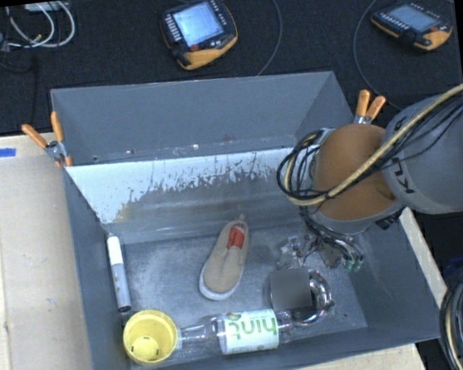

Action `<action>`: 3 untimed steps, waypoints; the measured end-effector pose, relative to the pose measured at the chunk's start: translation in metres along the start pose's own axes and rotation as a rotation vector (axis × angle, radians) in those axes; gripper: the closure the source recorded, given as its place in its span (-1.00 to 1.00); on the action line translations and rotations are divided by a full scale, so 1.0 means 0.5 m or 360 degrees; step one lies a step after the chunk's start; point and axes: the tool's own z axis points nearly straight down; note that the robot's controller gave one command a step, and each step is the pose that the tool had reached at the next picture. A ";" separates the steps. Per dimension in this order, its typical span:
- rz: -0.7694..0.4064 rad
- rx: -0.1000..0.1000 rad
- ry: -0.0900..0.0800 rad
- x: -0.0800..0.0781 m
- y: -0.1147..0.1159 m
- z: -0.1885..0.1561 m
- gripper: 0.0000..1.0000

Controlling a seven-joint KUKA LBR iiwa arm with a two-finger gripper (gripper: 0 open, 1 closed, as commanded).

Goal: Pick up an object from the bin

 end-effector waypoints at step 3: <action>-0.1900 -0.0004 -0.0009 0.040 0.144 0.006 1.00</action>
Offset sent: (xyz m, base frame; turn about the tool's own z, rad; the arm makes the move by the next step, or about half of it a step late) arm -0.0419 0.0020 0.0002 -0.8155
